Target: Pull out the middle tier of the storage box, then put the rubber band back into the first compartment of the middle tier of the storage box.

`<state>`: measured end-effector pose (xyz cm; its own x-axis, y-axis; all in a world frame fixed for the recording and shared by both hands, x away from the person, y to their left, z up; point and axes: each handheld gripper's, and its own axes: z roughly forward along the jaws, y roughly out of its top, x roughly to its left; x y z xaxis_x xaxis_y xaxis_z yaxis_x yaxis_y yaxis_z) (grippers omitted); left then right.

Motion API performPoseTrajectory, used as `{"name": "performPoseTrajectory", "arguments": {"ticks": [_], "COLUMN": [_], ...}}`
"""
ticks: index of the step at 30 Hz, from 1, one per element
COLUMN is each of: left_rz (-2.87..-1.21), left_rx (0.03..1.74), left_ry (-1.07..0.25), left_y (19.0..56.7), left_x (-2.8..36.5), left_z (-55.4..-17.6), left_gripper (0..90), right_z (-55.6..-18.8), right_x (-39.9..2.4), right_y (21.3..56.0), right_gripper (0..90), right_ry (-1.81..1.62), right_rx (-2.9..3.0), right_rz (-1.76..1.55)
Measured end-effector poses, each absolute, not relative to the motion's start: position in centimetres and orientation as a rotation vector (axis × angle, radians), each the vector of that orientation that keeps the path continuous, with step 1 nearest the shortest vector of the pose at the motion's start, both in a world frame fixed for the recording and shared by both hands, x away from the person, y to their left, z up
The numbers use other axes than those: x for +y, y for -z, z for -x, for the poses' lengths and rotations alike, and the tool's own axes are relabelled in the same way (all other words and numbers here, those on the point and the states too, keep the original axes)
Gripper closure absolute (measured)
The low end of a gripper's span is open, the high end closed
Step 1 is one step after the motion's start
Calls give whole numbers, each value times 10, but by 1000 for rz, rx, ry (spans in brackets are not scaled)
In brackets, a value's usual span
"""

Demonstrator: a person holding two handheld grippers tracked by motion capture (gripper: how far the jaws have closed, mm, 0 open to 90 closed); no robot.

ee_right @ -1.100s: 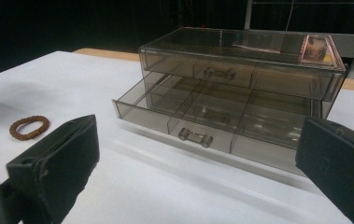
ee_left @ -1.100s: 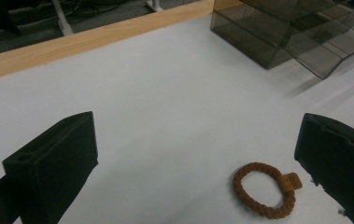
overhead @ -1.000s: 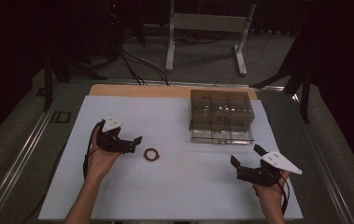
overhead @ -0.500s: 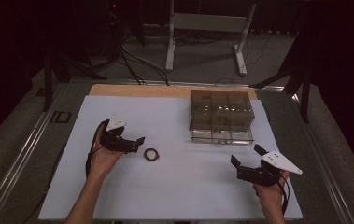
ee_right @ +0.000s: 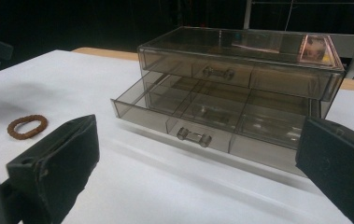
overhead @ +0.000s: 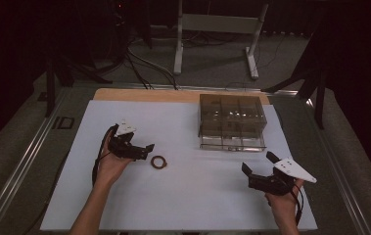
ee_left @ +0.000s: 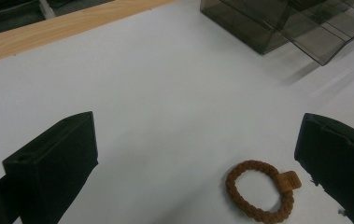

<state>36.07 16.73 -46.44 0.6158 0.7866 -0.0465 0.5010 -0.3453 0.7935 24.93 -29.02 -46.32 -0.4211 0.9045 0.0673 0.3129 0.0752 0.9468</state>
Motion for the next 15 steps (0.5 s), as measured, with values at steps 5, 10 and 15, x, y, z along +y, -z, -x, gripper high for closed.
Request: {"name": "performPoseTrajectory", "arguments": {"ticks": [5,10,15], "left_rz": [-2025,-2030,-2042], "left_rx": [1015,1025,1039], "left_ry": [-437,-431,-411], "left_y": [466,468,471], "left_x": [164,162,159], "left_z": [-363,-364,-366], "left_gripper": [9,9,10], "right_z": [-249,-250,-251], "right_x": [-289,-290,-290], "right_y": [464,463,463], "right_gripper": [0,0,0], "right_ry": [-1353,-1352,-1354], "right_rx": [1800,1793,1794], "right_rz": [-1204,-1206,-1205]}}
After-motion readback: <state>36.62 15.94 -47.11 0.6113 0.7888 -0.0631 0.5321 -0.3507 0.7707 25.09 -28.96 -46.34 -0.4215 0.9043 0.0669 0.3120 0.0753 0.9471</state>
